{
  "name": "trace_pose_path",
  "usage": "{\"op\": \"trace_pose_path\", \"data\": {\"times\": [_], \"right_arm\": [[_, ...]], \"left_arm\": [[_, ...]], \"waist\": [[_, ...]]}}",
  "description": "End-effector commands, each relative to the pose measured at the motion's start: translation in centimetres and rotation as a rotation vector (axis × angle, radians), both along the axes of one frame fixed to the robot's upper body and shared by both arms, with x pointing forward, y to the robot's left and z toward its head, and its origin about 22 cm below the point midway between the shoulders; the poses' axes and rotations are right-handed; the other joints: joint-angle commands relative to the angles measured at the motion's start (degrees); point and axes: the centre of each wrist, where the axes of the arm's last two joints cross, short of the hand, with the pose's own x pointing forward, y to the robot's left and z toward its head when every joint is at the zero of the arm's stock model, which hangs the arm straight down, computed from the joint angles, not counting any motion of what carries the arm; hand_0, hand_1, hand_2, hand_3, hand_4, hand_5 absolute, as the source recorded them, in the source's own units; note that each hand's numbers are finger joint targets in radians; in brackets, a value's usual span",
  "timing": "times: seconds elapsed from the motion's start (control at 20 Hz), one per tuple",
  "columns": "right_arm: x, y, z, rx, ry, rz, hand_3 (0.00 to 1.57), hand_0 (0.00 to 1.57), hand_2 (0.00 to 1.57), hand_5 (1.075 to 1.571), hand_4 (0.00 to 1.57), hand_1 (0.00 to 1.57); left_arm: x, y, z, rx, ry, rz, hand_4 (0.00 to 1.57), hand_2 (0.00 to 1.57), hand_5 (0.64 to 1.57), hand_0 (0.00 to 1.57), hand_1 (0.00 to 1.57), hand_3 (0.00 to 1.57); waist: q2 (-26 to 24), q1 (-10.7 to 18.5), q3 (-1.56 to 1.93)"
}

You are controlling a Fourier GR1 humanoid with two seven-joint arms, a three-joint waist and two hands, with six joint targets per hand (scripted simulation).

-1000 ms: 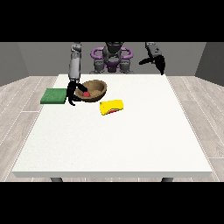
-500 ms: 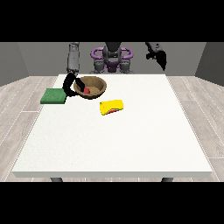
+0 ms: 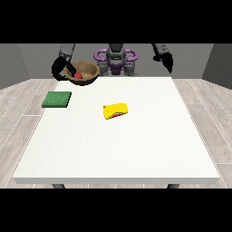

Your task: Pick the cup and pour the ball into the bowl, then pick the bowl and place it on the pad

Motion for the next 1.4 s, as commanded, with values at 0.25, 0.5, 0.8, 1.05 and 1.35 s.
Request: {"op": "trace_pose_path", "data": {"times": [0.25,0.5,0.8,1.05,1.35], "right_arm": [[-1.2,-9.0,4.8,0.009,-0.115,-0.031,0.68,1.57,1.57,1.570,0.79,1.57],[-4.1,-13.6,4.3,-0.033,-0.190,-0.045,0.00,1.57,1.57,1.571,0.92,1.57],[-3.9,-14.3,5.5,-0.055,-0.296,-0.083,0.00,1.57,1.57,1.568,0.80,1.57],[-2.8,-12.8,5.3,-0.031,-0.305,-0.122,0.00,1.57,1.57,1.567,0.76,1.57],[-3.1,-16.5,7.4,-0.051,-0.338,-0.301,1.30,1.22,1.41,1.553,0.00,1.22]], "left_arm": [[0.1,3.1,1.4,-0.020,-0.116,0.000,1.15,0.00,1.463,0.00,0.00,0.00],[0.7,10.4,6.8,-0.051,-0.211,0.067,1.32,0.00,1.546,0.00,0.00,0.00],[-1.3,19.6,12.2,-0.065,-0.343,0.100,1.28,0.00,1.571,0.00,0.00,0.00],[-2.3,22.3,12.7,-0.069,-0.333,0.095,1.21,0.00,1.563,0.00,0.00,0.00],[-0.5,19.9,14.6,-0.058,-0.405,0.054,1.19,0.00,1.558,0.00,0.00,0.00]], "waist": [[7.7,0.3,0.11],[11.0,1.0,0.13],[16.7,2.9,0.07],[16.8,3.1,0.08],[21.0,5.5,0.16]]}}
